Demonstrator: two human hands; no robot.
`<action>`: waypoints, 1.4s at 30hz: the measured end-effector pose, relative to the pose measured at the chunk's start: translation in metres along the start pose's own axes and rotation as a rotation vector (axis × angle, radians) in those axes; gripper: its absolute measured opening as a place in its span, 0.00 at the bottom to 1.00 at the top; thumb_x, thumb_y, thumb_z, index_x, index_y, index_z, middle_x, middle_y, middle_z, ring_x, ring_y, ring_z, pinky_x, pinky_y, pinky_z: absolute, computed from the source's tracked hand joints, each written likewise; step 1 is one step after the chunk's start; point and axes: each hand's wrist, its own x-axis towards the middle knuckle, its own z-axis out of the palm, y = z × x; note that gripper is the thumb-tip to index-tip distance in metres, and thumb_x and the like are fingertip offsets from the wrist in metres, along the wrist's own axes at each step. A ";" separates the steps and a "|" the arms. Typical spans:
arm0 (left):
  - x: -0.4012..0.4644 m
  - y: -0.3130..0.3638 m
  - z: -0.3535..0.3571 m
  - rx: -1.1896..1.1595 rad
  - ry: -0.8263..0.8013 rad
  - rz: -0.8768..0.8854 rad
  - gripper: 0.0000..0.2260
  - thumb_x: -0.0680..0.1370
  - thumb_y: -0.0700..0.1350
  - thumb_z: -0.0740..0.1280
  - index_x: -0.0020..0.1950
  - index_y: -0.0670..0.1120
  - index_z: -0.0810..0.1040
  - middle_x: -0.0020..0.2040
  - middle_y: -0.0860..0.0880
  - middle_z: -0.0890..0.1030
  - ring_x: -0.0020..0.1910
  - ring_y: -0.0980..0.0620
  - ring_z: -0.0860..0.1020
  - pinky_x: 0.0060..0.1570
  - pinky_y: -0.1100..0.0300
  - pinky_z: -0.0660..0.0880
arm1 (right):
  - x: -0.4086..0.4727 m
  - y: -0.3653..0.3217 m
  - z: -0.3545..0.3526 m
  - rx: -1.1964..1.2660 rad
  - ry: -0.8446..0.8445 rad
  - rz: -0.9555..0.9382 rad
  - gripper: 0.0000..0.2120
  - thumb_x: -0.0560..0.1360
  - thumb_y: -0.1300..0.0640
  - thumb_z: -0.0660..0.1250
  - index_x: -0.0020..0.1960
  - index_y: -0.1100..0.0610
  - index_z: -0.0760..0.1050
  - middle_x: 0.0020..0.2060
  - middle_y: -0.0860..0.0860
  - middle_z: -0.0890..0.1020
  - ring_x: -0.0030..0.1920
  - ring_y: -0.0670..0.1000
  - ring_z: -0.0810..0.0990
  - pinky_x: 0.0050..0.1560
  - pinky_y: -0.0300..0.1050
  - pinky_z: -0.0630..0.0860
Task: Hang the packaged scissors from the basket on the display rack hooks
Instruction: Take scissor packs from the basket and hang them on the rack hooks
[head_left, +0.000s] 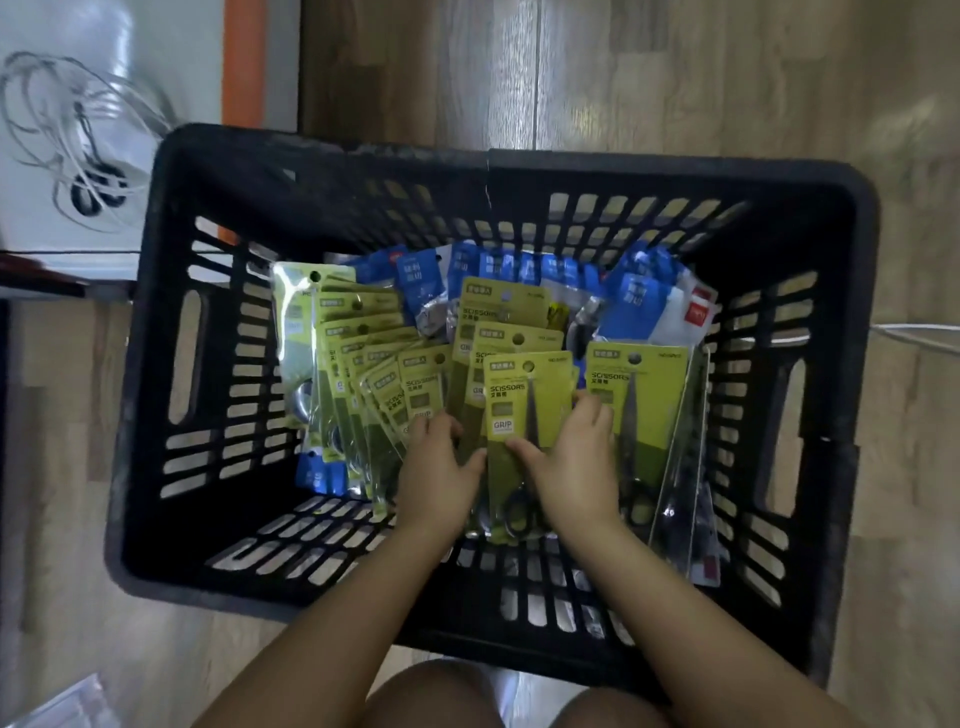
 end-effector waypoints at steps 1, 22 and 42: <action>-0.001 -0.001 0.002 -0.006 -0.010 -0.006 0.13 0.76 0.45 0.68 0.57 0.41 0.73 0.55 0.47 0.70 0.45 0.54 0.69 0.45 0.62 0.66 | 0.000 0.000 -0.001 0.009 0.012 0.013 0.39 0.68 0.47 0.74 0.69 0.61 0.59 0.63 0.55 0.66 0.65 0.55 0.68 0.60 0.46 0.70; -0.011 0.031 0.013 -0.431 -0.155 -0.212 0.07 0.82 0.45 0.58 0.51 0.44 0.72 0.42 0.50 0.74 0.38 0.56 0.71 0.36 0.62 0.65 | -0.004 0.028 -0.046 0.459 -0.191 0.336 0.20 0.81 0.53 0.55 0.71 0.60 0.62 0.68 0.57 0.70 0.69 0.56 0.67 0.69 0.57 0.64; -0.241 0.105 -0.411 -0.885 0.569 -0.238 0.07 0.80 0.47 0.60 0.47 0.46 0.74 0.39 0.47 0.76 0.39 0.50 0.75 0.36 0.65 0.70 | -0.223 -0.368 -0.254 0.481 -0.386 -0.286 0.05 0.81 0.59 0.57 0.54 0.58 0.69 0.42 0.53 0.74 0.37 0.48 0.71 0.34 0.37 0.66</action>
